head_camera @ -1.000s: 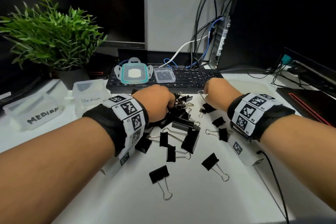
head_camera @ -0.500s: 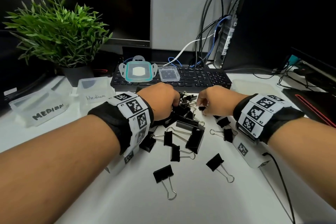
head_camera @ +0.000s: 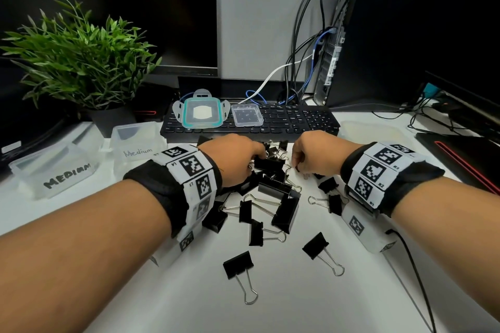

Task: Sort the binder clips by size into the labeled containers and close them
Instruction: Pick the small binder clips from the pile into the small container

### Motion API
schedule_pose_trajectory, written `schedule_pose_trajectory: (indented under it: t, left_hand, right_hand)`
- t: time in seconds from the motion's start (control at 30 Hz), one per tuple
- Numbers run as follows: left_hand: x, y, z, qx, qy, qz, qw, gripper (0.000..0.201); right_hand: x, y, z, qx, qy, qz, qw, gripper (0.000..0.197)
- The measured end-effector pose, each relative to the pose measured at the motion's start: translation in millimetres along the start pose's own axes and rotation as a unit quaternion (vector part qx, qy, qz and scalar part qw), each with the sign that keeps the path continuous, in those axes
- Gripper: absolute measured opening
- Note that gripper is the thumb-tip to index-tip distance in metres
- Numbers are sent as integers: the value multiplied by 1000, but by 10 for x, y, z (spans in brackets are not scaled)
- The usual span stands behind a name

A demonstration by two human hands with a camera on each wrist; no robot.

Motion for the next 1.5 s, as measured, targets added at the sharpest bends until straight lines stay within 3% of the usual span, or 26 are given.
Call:
schedule_pose_trajectory:
  t: [0.33,0.5,0.73,1.0,1.2,1.3,1.4,1.5]
  left_hand:
    - [-32,5,-8,-22,9,9,1000,45]
    - [-43,26,-1,-30,14,1,999,47]
    - [-51,27,-14,-24,14,3,1000,47]
    - [-31,12,-5,-24,13,9,1000,44]
    - [-24,2,-8,-20,13,11,1000,43]
    - [-26,4,-13,-19,11,11,1000,42]
    - [-26,8,-11,-21,12,11,1000,42]
    - [-31,10,-9,-23,13,9,1000,41]
  right_hand:
    - [-3,-45,111,-13,38,3,999,24]
    - [24,-18,138,7,41,-45,998,13]
    - [126,129,104,27,32,-138,990,18]
    - [102,134,-14,48,0,-121,991,23]
    - [99,-66,-39,36,-15,-48,998,18]
    - [148,-38,26,65,13,-73,995,8]
    - [179,12,51,81,24,-97,992,22]
    - [176,48,36,80,24,-109,991,23]
Point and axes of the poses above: each hand's wrist, its own x-axis away from the middle knuckle, its own y-axis out of the palm, z = x × y, the point moved 10 cm from there along -x, towards the middle knuckle
